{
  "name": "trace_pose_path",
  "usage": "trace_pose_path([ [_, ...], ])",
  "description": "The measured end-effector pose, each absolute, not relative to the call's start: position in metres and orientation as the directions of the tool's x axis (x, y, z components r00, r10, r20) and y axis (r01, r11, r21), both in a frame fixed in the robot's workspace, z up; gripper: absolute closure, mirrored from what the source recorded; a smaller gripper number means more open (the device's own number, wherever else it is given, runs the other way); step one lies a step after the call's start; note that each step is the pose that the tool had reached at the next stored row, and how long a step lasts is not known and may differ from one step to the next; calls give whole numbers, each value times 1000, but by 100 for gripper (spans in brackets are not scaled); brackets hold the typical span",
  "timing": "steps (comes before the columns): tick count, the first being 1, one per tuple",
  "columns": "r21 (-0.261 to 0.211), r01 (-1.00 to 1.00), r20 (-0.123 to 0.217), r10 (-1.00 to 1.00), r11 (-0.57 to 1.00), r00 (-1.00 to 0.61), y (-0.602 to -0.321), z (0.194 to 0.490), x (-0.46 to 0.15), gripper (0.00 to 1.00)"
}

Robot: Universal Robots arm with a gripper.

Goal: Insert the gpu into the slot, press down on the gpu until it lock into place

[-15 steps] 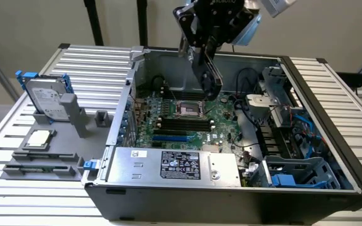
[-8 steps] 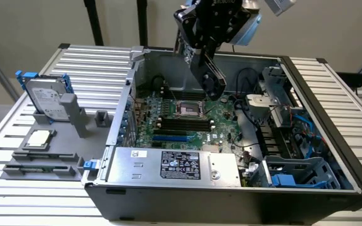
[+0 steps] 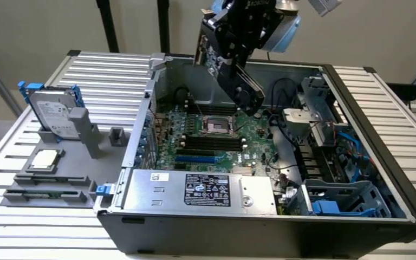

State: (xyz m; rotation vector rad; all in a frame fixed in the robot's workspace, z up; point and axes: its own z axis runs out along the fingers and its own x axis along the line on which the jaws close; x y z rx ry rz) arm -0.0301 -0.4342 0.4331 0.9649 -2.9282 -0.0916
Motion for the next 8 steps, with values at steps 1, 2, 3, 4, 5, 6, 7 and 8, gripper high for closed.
trace_pose_path([
  [1, 74, -606, 35, -609, 792, -792, -434, 433, -30, 74],
  [2, 73, -620, 34, -624, 781, -781, -434, 433, -30, 74],
  [3, 72, -634, 33, -638, 770, -770, -434, 432, -30, 74],
  [4, 71, -648, 31, -651, 758, -758, -434, 432, -30, 74],
  [5, 70, -662, 30, -665, 746, -746, -434, 432, -30, 74],
  [6, 68, -676, 29, -679, 734, -734, -434, 432, -30, 74],
  [7, 67, -690, 27, -692, 721, -721, -434, 431, -30, 74],
  [8, 66, -703, 26, -706, 708, -708, -434, 431, -30, 74],
])
